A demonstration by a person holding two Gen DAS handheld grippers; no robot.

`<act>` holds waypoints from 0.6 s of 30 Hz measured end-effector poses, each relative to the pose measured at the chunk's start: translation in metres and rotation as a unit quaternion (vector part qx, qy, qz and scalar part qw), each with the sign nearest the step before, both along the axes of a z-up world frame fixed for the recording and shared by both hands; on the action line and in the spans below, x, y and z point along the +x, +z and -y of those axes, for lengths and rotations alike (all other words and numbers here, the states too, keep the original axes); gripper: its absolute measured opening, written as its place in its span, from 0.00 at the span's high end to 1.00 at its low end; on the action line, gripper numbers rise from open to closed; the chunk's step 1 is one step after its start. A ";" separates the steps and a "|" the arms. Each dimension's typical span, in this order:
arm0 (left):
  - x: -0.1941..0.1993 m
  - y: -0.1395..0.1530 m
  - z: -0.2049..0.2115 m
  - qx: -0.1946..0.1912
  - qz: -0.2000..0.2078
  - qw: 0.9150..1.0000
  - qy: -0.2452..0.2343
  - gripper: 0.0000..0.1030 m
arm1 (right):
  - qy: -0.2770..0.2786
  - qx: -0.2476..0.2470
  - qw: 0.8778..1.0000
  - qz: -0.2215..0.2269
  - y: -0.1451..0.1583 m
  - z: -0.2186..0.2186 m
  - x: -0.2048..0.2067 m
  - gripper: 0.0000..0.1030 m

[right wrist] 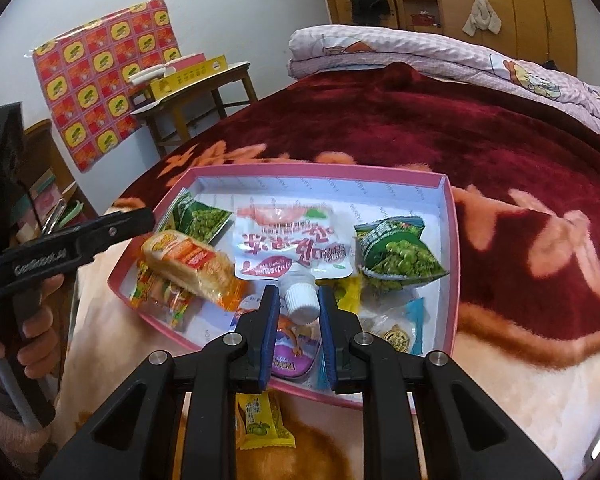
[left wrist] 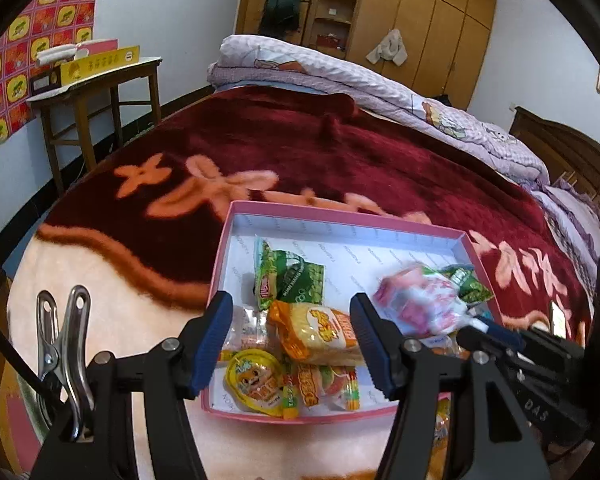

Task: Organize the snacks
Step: 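Open both tools to release the bread packet and pouch in the tray, then withdraw both tools toward the orange jelly cup and yellow candy packet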

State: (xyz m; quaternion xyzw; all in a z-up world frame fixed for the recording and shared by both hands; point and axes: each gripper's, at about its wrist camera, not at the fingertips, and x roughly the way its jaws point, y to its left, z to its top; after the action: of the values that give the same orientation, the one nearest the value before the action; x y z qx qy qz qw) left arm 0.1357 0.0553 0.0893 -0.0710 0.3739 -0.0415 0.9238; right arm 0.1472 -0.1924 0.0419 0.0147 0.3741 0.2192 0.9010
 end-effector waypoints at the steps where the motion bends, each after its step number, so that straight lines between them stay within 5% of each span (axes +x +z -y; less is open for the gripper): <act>1: -0.002 0.001 0.002 0.002 0.001 1.000 -0.004 0.38 | 0.000 0.001 1.000 0.002 0.001 0.000 0.000 0.77; 4: -0.007 0.002 0.008 0.007 0.000 1.000 -0.015 0.38 | -0.001 -0.002 1.000 0.011 0.003 0.000 -0.004 0.64; 18: -0.036 0.000 0.041 0.012 -0.022 0.998 -0.065 0.38 | -0.004 0.005 1.000 0.006 0.011 0.016 -0.027 0.64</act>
State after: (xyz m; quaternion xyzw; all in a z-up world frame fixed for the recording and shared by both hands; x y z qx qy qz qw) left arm 0.0997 0.0146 0.0889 -0.0363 0.3985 -0.0957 0.9114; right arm 0.1199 -0.2082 0.0528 0.0191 0.3673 0.2179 0.9040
